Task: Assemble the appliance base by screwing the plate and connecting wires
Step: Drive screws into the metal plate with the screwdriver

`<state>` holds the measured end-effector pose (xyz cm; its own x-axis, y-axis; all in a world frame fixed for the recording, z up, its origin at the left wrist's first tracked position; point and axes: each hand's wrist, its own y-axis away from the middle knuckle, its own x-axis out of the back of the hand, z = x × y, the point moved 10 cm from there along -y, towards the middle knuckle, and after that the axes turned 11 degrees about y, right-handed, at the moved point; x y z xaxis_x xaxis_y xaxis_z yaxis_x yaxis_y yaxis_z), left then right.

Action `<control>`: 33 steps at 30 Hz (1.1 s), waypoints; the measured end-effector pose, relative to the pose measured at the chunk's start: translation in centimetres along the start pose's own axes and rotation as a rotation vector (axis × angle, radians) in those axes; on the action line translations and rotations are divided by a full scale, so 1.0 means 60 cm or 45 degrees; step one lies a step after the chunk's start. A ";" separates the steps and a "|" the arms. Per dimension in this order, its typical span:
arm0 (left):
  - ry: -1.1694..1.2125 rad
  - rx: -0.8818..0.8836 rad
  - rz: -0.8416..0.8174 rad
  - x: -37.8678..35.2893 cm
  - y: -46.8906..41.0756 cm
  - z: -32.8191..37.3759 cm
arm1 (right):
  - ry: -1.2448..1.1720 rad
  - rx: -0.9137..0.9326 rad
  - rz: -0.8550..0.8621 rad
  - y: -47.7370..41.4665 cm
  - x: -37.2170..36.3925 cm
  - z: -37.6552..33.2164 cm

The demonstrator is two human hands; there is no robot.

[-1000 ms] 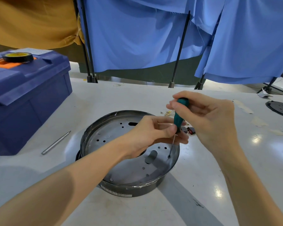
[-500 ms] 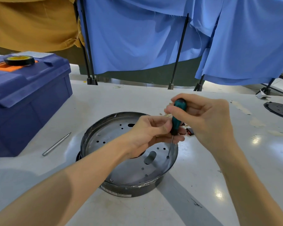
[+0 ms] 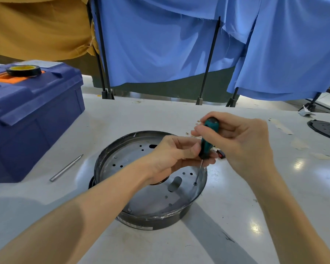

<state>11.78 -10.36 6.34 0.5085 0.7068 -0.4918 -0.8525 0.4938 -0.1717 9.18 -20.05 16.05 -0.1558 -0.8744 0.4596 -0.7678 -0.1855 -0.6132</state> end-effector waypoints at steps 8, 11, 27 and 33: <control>-0.167 0.023 0.106 0.001 -0.008 -0.013 | 0.595 0.109 0.644 0.042 0.032 -0.042; -0.090 0.057 0.043 -0.004 -0.001 -0.015 | -0.067 0.019 -0.116 0.000 0.002 -0.020; -0.165 0.126 -0.004 -0.017 -0.005 -0.035 | 0.602 0.008 0.565 0.027 0.038 -0.028; -0.065 0.181 -0.071 -0.021 -0.002 -0.031 | 0.002 0.044 -0.290 0.002 -0.003 -0.014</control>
<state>11.01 -12.27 5.39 0.5631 0.6994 -0.4402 -0.7989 0.5970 -0.0734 8.60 -19.51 16.43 0.0181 -0.8077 0.5894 -0.7617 -0.3930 -0.5152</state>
